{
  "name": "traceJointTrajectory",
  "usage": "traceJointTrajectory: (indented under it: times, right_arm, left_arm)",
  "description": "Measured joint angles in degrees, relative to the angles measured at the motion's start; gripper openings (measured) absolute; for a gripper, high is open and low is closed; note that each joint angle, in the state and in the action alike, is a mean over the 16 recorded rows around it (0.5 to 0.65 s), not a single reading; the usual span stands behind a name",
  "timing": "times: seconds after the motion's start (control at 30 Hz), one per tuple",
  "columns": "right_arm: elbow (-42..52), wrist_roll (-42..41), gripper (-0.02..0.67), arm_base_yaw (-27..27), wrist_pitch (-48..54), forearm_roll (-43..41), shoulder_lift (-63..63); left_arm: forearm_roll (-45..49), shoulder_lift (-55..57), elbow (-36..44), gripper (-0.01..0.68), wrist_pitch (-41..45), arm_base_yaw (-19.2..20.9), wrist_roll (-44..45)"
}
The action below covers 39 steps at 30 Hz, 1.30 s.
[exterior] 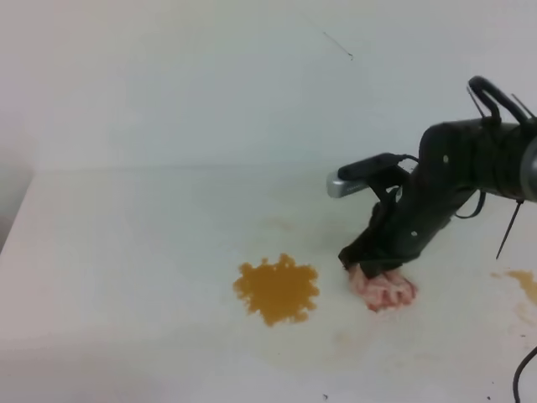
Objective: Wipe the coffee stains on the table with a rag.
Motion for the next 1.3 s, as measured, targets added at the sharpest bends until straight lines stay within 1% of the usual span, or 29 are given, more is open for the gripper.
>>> traceJointTrajectory:
  times: [0.2,0.4,0.57,0.7,0.8,0.9,1.1,1.3]
  right_arm:
    - [-6.10,-5.79,0.021,1.15,2.85,8.80,0.01]
    - [-12.30,-12.19,0.021,4.22,4.41,18.62,0.17]
    - [-15.44,-16.18,0.020,7.34,4.84,23.36,1.77]
    - [-16.27,-17.94,0.020,9.24,4.81,25.35,4.41]
    - [-16.33,-17.80,0.020,10.08,4.40,24.93,6.70]
    - [-16.33,-16.28,0.020,10.46,4.02,22.61,8.93]
    - [-16.33,-10.34,0.020,10.22,3.85,14.69,11.84]
    - [-16.33,-4.89,0.020,8.68,4.61,6.54,12.28]
  left_arm:
    - [0.00,0.00,0.00,-0.005,0.00,0.00,0.00]
    - [0.00,0.00,0.00,-0.005,0.00,0.00,0.00]
    - [0.00,0.00,0.00,-0.005,0.00,0.02,0.00]
    - [0.00,0.00,0.00,-0.005,0.00,0.01,0.00]
    - [0.00,0.00,0.00,-0.005,0.00,0.00,0.00]
    - [0.00,0.00,0.00,-0.005,0.00,-0.01,0.00]
    - [0.00,0.00,0.00,-0.005,0.00,-0.05,0.00]
    - [0.00,0.00,0.00,-0.005,0.00,-0.05,0.00]
